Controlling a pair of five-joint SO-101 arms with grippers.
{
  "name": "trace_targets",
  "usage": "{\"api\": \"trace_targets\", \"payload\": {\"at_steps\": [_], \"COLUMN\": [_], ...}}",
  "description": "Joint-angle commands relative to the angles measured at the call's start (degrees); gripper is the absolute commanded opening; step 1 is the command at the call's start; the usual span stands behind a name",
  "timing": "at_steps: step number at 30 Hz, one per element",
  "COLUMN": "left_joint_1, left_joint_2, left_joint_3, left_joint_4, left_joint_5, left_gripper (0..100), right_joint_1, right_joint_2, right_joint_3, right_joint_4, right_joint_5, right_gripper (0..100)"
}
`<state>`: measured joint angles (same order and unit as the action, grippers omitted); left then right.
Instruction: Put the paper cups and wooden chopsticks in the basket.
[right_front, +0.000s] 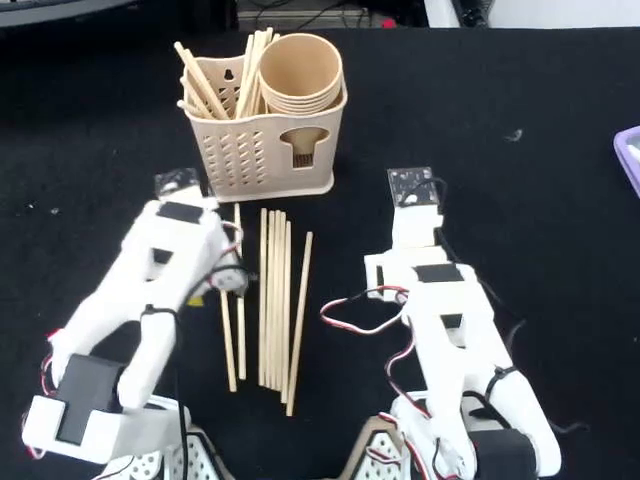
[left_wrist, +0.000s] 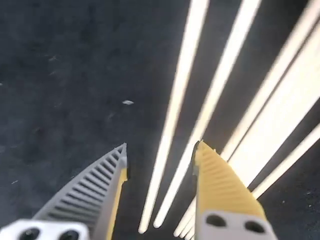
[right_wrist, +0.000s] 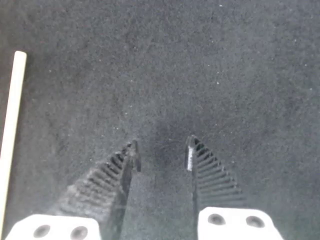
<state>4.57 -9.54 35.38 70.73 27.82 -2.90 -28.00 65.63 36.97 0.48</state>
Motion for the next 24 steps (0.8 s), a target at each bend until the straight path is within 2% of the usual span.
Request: {"api": "trace_targets", "payload": {"at_steps": [1,5,10,13,18,21,24], "left_joint_1": [-5.5,-13.1,-21.1,-23.8,-26.4,-26.1,-26.1], "left_joint_2": [-4.4,-10.9,-21.6,-26.3,-29.2,-29.2,-29.7], "left_joint_3": [-6.4,-7.3,-2.0,7.2,23.8,31.8,35.7], "left_joint_4": [6.5,8.4,6.8,-0.7,-20.1,-30.0,-35.1], "left_joint_5": [-3.8,-9.3,-12.7,-12.5,-12.4,-12.4,-12.3], "left_gripper": [21,21,21,21,21,21,21], "right_joint_1": [0.5,0.5,-0.4,-4.7,-17.9,-24.0,-26.8], "right_joint_2": [-2.6,-2.7,-2.7,-2.3,-2.2,-2.2,-2.2], "right_joint_3": [-0.6,-2.2,-8.7,-11.8,-12.2,-11.6,-11.6], "right_joint_4": [-0.8,-0.2,6.9,10.3,11.3,10.7,8.7], "right_joint_5": [0.3,3.7,4.6,4.6,4.2,-1.1,-6.9], "right_gripper": [16.2,15.9,16.2,16.2,16.3,16.3,16.9]}}
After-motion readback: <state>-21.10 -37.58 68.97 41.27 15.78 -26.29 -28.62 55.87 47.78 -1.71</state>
